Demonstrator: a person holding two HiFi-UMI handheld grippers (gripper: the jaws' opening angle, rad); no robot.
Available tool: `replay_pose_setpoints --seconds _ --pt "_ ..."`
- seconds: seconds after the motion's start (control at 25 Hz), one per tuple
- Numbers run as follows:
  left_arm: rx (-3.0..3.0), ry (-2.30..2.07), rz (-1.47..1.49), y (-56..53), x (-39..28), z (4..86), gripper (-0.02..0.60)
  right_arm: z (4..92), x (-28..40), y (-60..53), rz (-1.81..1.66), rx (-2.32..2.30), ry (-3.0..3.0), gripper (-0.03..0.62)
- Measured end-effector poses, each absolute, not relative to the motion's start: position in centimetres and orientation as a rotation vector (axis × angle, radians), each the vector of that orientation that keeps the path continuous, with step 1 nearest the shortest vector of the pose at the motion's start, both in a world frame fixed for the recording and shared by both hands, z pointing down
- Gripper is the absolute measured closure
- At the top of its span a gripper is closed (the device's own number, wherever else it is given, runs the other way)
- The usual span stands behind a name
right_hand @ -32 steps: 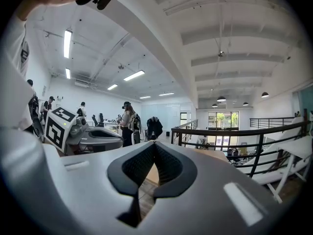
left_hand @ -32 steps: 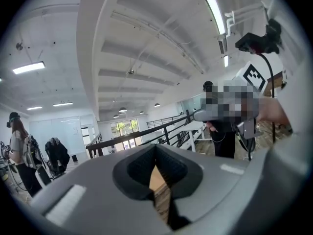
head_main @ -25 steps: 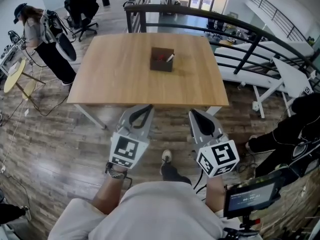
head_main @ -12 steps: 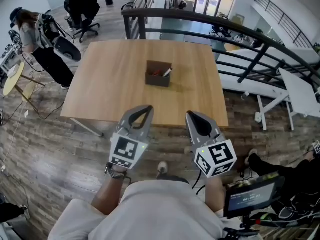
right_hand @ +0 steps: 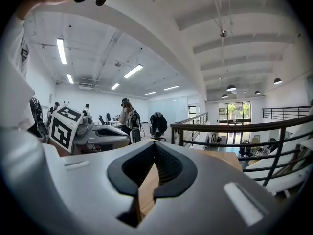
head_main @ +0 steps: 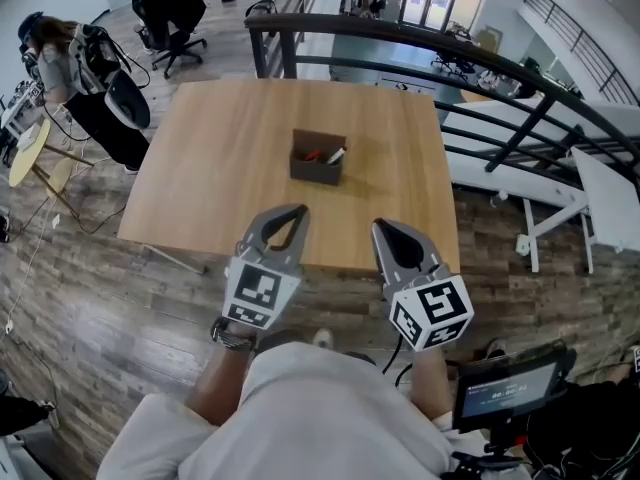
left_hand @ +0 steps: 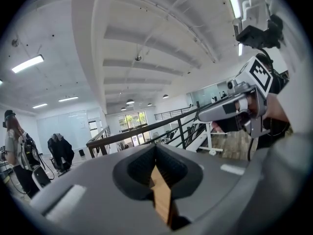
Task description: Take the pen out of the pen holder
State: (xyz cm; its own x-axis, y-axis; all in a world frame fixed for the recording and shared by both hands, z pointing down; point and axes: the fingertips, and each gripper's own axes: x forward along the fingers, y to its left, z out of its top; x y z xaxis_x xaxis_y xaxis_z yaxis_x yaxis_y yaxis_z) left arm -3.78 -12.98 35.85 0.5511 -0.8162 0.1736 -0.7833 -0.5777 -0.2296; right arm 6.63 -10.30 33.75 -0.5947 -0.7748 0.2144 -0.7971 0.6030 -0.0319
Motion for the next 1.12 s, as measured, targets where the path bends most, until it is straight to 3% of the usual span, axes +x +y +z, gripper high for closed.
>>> replay_pose_setpoints --seconds 0.52,1.12 --pt "-2.648 1.315 -0.547 -18.2 -5.2 38.2 0.558 35.9 4.6 -14.1 0.257 1.286 -2.645 0.591" --pt "-2.708 1.129 -0.813 -26.4 -2.6 47.3 0.531 41.6 6.2 -19.1 0.443 1.379 -2.524 0.592"
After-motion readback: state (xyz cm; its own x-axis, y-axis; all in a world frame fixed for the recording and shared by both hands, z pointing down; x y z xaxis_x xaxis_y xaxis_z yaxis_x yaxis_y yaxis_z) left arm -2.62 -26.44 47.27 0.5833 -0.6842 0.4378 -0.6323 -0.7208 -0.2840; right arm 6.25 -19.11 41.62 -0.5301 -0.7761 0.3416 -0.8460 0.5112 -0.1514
